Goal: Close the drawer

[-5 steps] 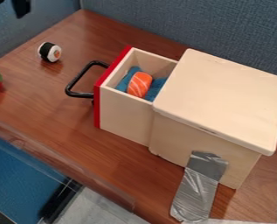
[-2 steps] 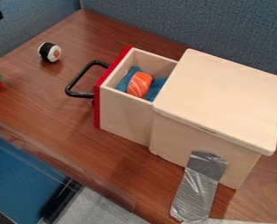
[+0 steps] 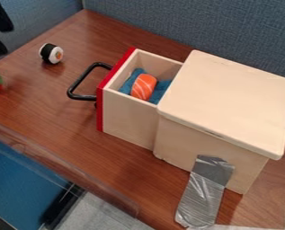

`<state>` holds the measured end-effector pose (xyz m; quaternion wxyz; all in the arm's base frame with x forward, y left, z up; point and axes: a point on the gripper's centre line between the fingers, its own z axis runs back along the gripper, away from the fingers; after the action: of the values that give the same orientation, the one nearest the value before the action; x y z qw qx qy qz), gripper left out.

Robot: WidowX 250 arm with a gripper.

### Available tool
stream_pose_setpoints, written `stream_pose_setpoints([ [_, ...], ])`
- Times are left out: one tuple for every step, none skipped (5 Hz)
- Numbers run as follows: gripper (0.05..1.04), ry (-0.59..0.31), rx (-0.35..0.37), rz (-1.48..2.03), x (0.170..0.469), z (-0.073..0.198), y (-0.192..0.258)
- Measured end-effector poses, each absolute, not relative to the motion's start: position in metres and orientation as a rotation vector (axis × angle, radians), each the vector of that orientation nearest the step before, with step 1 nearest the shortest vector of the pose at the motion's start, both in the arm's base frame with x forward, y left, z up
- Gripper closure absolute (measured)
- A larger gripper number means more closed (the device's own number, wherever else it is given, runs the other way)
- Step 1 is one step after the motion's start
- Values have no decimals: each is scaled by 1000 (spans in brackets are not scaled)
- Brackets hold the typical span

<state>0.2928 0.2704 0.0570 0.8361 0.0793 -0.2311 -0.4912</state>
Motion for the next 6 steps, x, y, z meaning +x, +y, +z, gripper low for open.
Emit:
stream_pose_setpoints([
  [82,-457,162,-1120,297,56,256],
  [82,-395,109,-1122,299,54,245],
  [82,-322,93,-1105,309,63,240],
  [82,-267,73,-1095,320,71,228],
  [82,-246,61,-1111,324,71,220],
  [82,-214,63,-1141,322,61,213],
])
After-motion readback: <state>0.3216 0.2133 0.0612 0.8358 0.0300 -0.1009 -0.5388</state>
